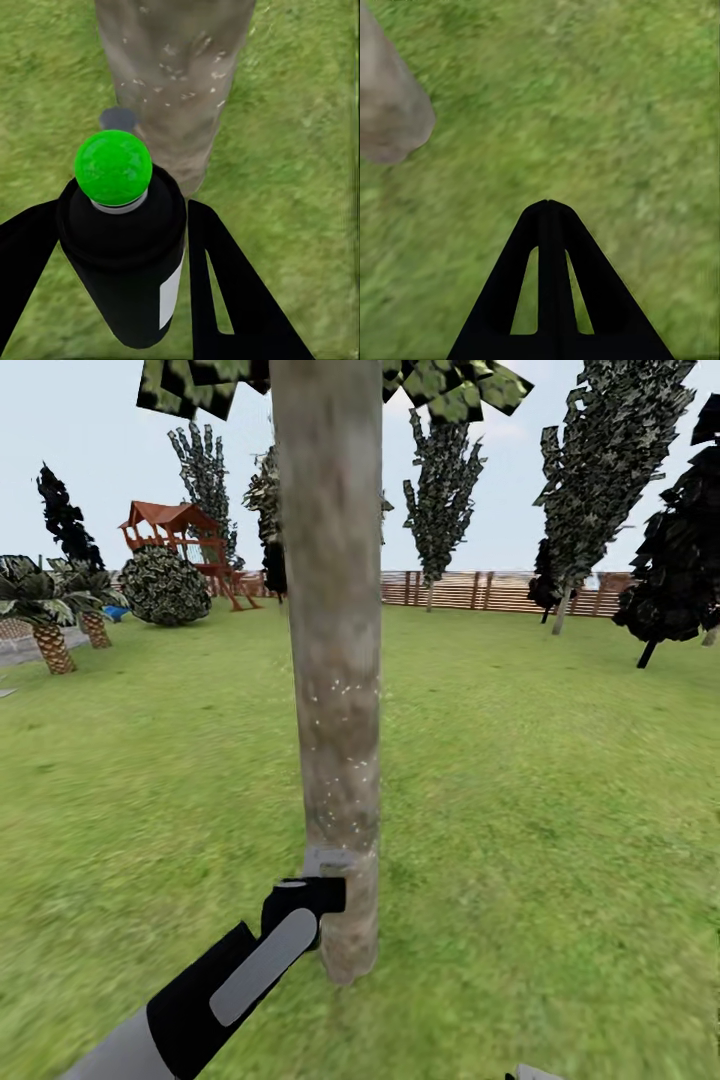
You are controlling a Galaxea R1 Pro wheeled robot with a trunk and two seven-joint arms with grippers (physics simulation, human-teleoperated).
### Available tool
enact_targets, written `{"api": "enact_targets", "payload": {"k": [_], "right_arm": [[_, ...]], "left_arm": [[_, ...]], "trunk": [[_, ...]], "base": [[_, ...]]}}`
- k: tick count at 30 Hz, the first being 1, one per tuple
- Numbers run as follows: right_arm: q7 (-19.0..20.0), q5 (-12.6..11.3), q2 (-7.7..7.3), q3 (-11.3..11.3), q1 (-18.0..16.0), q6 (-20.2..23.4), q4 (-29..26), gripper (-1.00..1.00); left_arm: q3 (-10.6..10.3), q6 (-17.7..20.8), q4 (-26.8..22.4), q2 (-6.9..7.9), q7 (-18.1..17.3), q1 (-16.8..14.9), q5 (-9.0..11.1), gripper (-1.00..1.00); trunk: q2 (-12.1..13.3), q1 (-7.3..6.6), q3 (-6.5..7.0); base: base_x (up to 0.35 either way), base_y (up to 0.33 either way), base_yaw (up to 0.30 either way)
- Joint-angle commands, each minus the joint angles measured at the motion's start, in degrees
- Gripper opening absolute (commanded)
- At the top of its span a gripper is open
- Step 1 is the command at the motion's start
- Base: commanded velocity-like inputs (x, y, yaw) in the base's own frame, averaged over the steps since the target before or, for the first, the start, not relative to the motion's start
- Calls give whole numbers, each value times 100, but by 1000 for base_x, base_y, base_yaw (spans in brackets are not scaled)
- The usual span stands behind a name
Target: In the garden, pick up the pesticide atomizer on the floor and spray pesticide onto both trees until each tree trunk is fully covered.
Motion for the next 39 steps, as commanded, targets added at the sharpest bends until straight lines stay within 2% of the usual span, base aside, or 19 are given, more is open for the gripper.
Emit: {"api": "enact_targets", "payload": {"k": [1,4,7,39], "right_arm": [[5,-41,5,-10,-5,-26,0,-100],[5,-38,5,-10,-4,-29,-9,-100],[10,-37,5,-4,-3,-33,-15,-100],[13,-69,-4,-10,-4,-35,-12,-100]], "left_arm": [[-12,-23,-8,19,-13,23,8,-100],[-39,-415,29,31,-103,142,-23,-100],[-54,-530,58,31,-125,181,-31,-100],[-60,-585,192,31,-150,202,-26,-100]], "trunk": [[-13,4,-10],[-13,4,-3],[-13,4,3],[-13,4,5]], "base": [[0,322,-235],[0,329,-256],[0,333,-145],[16,335,-255]]}}
